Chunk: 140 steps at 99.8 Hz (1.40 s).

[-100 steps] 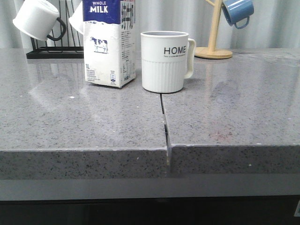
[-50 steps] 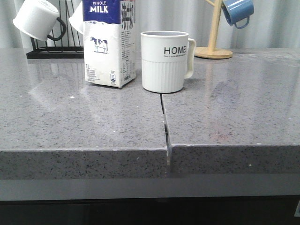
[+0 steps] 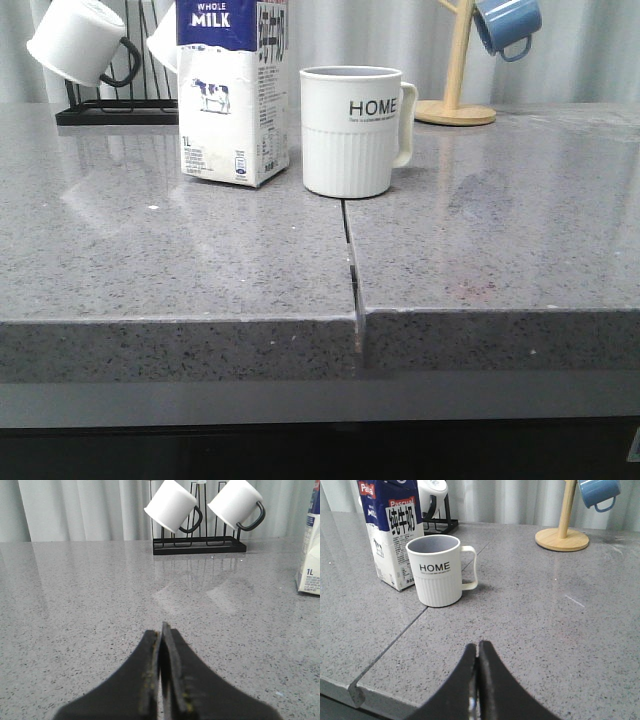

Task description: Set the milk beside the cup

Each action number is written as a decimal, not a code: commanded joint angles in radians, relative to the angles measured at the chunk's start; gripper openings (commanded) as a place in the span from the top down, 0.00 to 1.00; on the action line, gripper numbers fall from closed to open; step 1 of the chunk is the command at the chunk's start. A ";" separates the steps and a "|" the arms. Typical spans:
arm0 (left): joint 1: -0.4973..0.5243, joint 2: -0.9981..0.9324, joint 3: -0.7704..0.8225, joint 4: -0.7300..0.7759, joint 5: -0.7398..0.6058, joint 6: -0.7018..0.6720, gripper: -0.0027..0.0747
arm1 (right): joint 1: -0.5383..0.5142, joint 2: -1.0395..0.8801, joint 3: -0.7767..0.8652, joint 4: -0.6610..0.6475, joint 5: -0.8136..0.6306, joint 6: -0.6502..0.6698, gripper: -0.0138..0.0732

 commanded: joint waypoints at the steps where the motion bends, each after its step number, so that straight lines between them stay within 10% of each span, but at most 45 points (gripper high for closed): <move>1: 0.001 -0.032 0.040 -0.013 -0.088 -0.001 0.99 | -0.026 0.006 -0.020 0.003 -0.127 -0.001 0.92; 50: 0.001 -0.032 0.040 -0.013 -0.088 -0.001 0.99 | -0.370 -0.163 0.290 -0.022 -0.346 -0.001 0.92; 140: 0.001 -0.032 0.040 -0.013 -0.085 -0.001 0.99 | -0.380 -0.281 0.302 -0.047 -0.217 -0.001 0.92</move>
